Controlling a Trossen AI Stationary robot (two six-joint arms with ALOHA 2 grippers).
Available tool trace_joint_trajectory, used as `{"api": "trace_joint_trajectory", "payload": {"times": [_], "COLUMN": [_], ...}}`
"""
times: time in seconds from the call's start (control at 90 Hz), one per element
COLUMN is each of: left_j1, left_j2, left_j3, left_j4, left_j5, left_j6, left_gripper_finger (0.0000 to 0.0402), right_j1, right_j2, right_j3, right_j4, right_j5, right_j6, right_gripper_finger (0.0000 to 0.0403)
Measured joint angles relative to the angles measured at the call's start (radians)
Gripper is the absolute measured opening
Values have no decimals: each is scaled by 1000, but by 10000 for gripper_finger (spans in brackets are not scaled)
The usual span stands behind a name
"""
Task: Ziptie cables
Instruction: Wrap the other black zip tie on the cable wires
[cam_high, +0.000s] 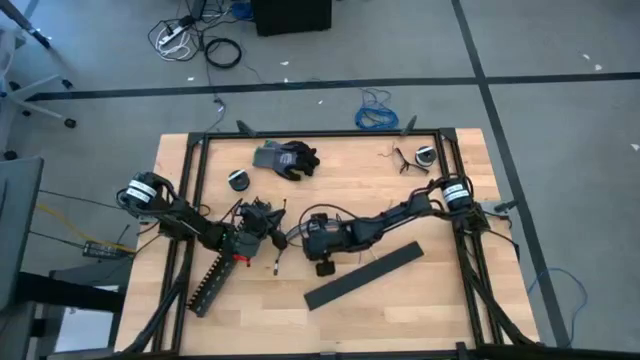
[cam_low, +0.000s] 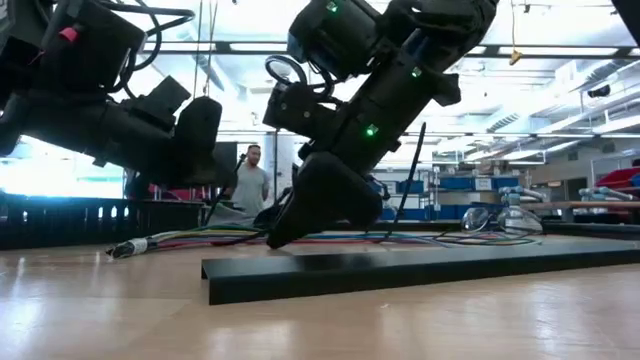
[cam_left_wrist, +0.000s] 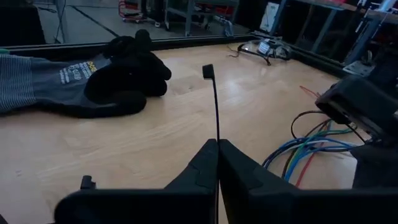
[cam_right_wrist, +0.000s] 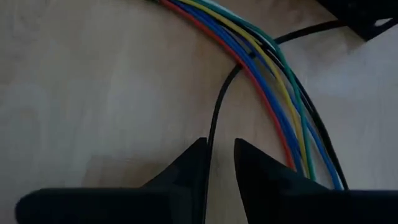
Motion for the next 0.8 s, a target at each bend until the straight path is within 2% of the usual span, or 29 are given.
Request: {"api": "trace_joint_trajectory", "payload": {"times": [0.156,0.444,0.8], "left_j1": [0,0,0], "left_j2": [0,0,0], "left_j3": [0,0,0], "left_j4": [1,3,6], "left_j5": [0,0,9], "left_j6": [0,2,3], "left_gripper_finger": [0,0,0], "right_j1": [31,52,27], "right_j2": [-17,-24,-22], "right_j3": [0,-1,-1], "right_j4": [-17,7,129], "right_j5": [53,48,36], "right_j6": [15,63,21], "right_gripper_finger": [79,79,79]}}
